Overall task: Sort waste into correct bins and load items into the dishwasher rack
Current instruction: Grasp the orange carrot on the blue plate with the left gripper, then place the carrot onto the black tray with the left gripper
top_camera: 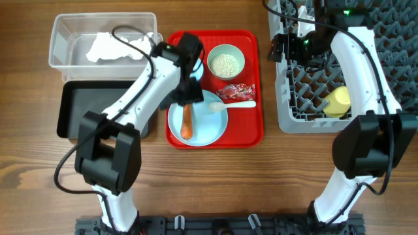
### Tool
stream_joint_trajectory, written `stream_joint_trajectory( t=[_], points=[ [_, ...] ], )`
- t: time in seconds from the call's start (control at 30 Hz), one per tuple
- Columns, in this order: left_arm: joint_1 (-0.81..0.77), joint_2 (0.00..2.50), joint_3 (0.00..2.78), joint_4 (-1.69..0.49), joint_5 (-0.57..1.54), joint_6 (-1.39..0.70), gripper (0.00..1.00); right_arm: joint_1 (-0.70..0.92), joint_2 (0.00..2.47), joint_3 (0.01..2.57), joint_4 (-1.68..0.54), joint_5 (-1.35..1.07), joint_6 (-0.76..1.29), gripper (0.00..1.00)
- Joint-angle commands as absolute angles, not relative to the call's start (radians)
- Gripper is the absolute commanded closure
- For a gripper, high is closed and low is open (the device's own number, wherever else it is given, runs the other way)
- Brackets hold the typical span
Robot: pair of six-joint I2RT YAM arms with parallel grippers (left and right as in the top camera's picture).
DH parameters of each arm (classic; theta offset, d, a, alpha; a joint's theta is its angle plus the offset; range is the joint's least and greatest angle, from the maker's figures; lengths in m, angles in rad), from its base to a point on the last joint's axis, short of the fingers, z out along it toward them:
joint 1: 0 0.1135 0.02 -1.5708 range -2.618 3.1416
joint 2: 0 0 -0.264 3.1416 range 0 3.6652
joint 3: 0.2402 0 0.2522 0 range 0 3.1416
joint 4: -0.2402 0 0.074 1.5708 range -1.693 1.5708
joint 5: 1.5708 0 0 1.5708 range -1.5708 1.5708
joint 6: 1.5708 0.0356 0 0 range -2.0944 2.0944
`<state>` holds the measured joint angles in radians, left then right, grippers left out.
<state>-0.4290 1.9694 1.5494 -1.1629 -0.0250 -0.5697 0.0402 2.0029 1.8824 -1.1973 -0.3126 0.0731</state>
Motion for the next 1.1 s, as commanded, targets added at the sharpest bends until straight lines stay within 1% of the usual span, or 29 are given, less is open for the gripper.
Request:
stream_joint_trajectory(
  t=[0.0, 0.03, 0.1, 0.27, 0.37, 0.4, 0.43, 0.47, 0.53, 0.6, 0.67, 0.8, 0.93, 1.07],
  points=[
    [-0.436, 1.968, 1.436, -1.126, 0.057, -0.648, 0.23, 0.041, 1.99, 1.896, -1.198, -0.291, 0.055, 0.0],
    [-0.441, 1.968, 1.416, -1.099, 0.08, -0.642, 0.24, 0.042, 1.99, 1.896, -1.197, -0.291, 0.056, 0.0],
    [-0.458, 1.968, 1.394, -1.057, 0.096, -0.633, 0.3, 0.042, 1.99, 1.896, -1.198, -0.291, 0.056, 0.0],
    [-0.546, 1.97, 1.307, -0.941, -0.022, -0.633, 0.34, 0.042, 1.99, 1.896, -1.206, -0.291, 0.056, 0.0],
    [-0.558, 1.97, 1.242, -0.886, -0.051, -0.633, 0.42, 0.042, 1.99, 1.896, -1.206, -0.291, 0.056, 0.0],
    [-0.557, 1.97, 1.229, -0.873, -0.055, -0.633, 0.45, 0.042, 1.99, 1.896, -1.207, -0.291, 0.056, 0.0],
    [-0.556, 1.97, 1.217, -0.852, -0.055, -0.633, 0.53, 0.042, 1.99, 1.896, -1.207, -0.291, 0.056, 0.0],
    [-0.556, 1.97, 1.209, -0.836, -0.055, -0.633, 0.59, 0.042, 1.99, 1.896, -1.206, -0.291, 0.056, 0.0],
    [-0.556, 1.97, 1.208, -0.821, -0.059, -0.633, 0.74, 0.042, 1.99, 1.896, -1.206, -0.291, 0.055, 0.0],
    [-0.556, 1.97, 1.208, -0.812, -0.064, -0.633, 0.83, 0.042, 1.99, 1.896, -1.207, -0.291, 0.055, 0.0],
    [-0.556, 1.97, 1.209, -0.812, -0.066, -0.632, 0.89, 0.042, 1.99, 1.896, -1.208, -0.291, 0.056, 0.0],
    [-0.537, 1.967, 1.258, -0.898, -0.066, -0.571, 0.96, 0.042, 1.99, 1.896, -1.209, -0.291, 0.056, 0.0],
    [-0.479, 1.945, 1.409, -1.086, -0.065, -0.554, 0.96, 0.042, 1.99, 1.896, -1.209, -0.291, 0.055, 0.0],
    [-0.429, 1.907, 1.523, -1.227, -0.067, -0.554, 0.96, 0.042, 1.99, 1.896, -1.208, -0.291, 0.054, 0.0]
  ],
)
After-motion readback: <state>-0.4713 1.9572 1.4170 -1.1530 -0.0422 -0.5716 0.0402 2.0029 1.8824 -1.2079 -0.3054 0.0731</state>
